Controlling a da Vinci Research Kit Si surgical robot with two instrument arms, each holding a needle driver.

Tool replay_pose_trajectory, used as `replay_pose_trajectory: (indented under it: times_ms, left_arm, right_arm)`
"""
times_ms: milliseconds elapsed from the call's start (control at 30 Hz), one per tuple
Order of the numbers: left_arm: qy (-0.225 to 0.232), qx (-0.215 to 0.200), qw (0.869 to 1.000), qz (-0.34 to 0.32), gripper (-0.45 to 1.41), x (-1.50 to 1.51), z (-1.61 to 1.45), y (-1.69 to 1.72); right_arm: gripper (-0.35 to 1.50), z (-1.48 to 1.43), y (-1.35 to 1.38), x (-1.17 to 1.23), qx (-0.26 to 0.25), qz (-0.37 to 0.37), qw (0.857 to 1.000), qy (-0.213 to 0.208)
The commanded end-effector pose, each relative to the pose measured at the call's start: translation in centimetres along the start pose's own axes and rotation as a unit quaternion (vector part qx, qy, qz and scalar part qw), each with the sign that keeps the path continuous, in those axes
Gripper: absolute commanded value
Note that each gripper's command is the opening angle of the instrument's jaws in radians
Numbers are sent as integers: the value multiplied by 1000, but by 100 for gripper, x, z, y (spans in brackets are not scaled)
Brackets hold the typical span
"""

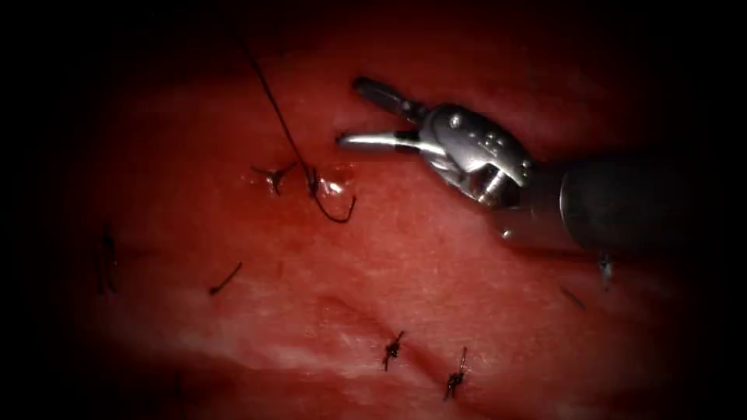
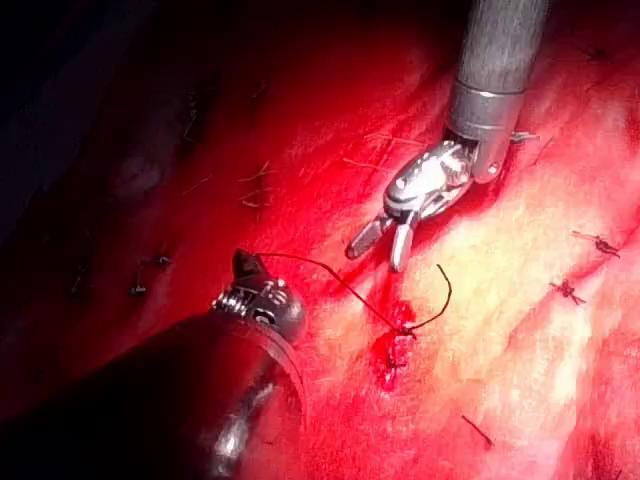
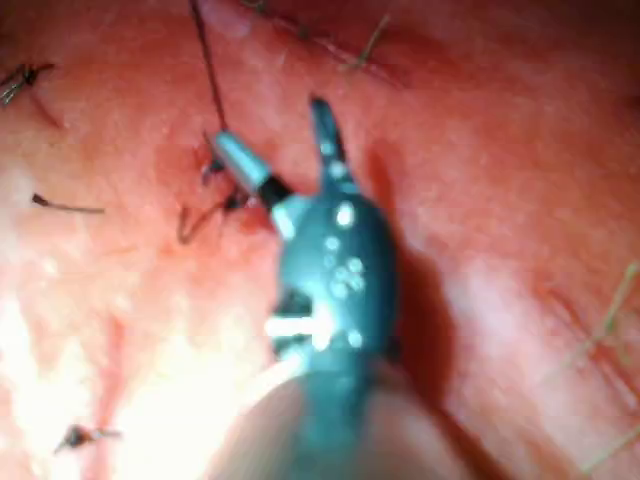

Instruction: Wound Closure

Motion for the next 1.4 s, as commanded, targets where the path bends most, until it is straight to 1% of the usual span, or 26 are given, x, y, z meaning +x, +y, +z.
replay_pose_trajectory:
  times_ms: [33, 100, 200, 367, 467, 567, 667, 767, 967, 1100, 1200, 1233, 1300, 1367, 1400]
  left_arm:
    - [1, 0, 1000, 4, -45, 0, 7, 2]
    - [2, 0, 1000, 7, -45, 2, 5, 1]
    - [2, -1, 1000, 7, -45, 5, 1, 0]
    - [4, 0, 1000, 9, -45, 13, 0, -2]
    - [4, 0, 1000, 8, -45, 14, 0, -2]
    - [9, 4, 1000, 7, -45, 16, 0, -3]
    - [15, 4, 1000, 6, -45, 21, 0, -3]
    - [17, 4, 1000, 5, -45, 22, 1, -3]
    - [19, 3, 1000, 5, -45, 24, -2, -3]
    - [20, 4, 1000, 4, -45, 28, -2, -2]
    - [22, 4, 1000, 4, -45, 29, -2, -2]
    - [22, 4, 1000, 4, -45, 29, -2, -2]
    - [23, 4, 1000, 4, -45, 29, -1, -2]
    - [23, 4, 1000, 4, -45, 29, -1, -2]
    - [23, 4, 1000, 4, -45, 29, -1, -2]
  right_arm:
    - [126, 15, -11, -19, 4, -2, 1000, -3]
    - [126, 22, -18, -27, 10, -7, 1000, -2]
    - [126, 31, -24, -31, 16, -10, 1000, -6]
    - [126, 41, -21, -31, 19, -11, 1000, -9]
    - [125, 48, -24, -34, 20, -13, 1000, -11]
    - [123, 59, -26, -41, 18, -17, 1000, -17]
    - [123, 79, -22, -57, 20, -23, 999, -27]
    - [123, 88, -20, -64, 24, -27, 999, -29]
    - [120, 91, -19, -60, 27, -24, 999, -27]
    - [110, 96, -18, -58, 26, -32, 999, -27]
    - [106, 98, -19, -57, 25, -32, 999, -27]
    - [101, 99, -19, -58, 25, -35, 999, -26]
    - [101, 100, -19, -59, 25, -36, 999, -26]
    - [94, 101, -19, -60, 24, -42, 998, -26]
    - [86, 101, -18, -60, 24, -45, 998, -26]
